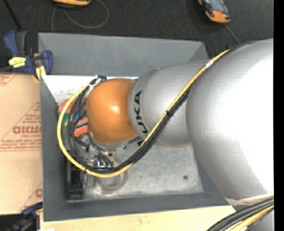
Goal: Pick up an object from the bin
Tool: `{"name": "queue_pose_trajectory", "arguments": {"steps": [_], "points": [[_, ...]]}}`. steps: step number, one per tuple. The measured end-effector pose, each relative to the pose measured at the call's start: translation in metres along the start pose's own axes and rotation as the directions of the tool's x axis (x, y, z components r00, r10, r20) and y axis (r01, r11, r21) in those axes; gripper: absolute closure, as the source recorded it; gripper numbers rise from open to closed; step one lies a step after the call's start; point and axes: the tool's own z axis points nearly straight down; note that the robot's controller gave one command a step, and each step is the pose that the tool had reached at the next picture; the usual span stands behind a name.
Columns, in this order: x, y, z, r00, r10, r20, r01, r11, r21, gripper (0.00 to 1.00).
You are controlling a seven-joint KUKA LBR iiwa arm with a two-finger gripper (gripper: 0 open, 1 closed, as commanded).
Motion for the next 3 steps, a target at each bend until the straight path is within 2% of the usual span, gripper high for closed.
{"name": "queue_pose_trajectory", "arguments": {"steps": [1, 2, 3], "points": [[-0.002, -0.001, -0.005, 1.000, 0.005, 0.007, -0.005, 1.000, -0.002, 0.00], [-0.079, -0.072, 0.045, 0.998, -0.063, 0.024, 0.063, 0.998, -0.010, 0.00], [-0.083, -0.075, 0.005, 0.996, -0.088, 0.010, 0.088, 0.996, 0.001, 0.00]]}}
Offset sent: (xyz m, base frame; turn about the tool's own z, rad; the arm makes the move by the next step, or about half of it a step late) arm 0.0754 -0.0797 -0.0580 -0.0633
